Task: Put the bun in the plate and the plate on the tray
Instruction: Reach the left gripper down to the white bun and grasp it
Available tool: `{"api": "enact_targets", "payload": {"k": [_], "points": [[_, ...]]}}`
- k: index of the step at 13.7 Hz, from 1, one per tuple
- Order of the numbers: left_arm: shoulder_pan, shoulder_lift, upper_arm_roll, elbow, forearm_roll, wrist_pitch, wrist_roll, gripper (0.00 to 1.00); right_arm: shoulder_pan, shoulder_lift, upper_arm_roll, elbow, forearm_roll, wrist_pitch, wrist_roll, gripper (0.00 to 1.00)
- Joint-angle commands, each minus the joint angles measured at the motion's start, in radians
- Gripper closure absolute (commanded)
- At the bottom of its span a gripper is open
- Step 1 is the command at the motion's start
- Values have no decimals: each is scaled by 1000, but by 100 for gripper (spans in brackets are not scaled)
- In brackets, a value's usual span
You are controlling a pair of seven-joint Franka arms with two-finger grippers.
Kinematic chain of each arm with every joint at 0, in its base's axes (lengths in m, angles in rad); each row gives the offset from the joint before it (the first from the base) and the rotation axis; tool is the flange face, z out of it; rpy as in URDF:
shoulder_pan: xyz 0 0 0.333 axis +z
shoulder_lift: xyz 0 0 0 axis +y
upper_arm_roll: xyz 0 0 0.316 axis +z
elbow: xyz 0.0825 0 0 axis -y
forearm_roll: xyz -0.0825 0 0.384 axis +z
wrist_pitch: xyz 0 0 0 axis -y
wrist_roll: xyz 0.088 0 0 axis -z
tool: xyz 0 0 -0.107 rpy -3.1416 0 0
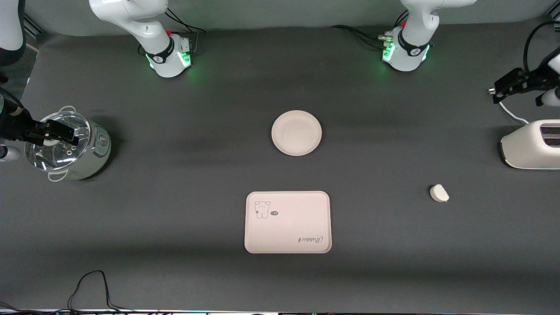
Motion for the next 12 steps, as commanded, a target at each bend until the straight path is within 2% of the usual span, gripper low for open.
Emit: {"api": "enact_targets", "payload": {"k": [1, 3, 7, 12], "points": [[-7, 182, -9, 13, 18, 141, -13, 0, -3, -26, 5, -23, -23, 12, -15, 0], [-2, 297, -4, -4, 27, 294, -21, 0, -3, -27, 5, -25, -23, 12, -15, 0], [-10, 498, -4, -9, 23, 494, -144, 1, -3, -29, 5, -25, -23, 12, -15, 0], [2, 648, -3, -90, 15, 733, -173, 1, -2, -27, 5, -25, -23, 12, -14, 0]]}}
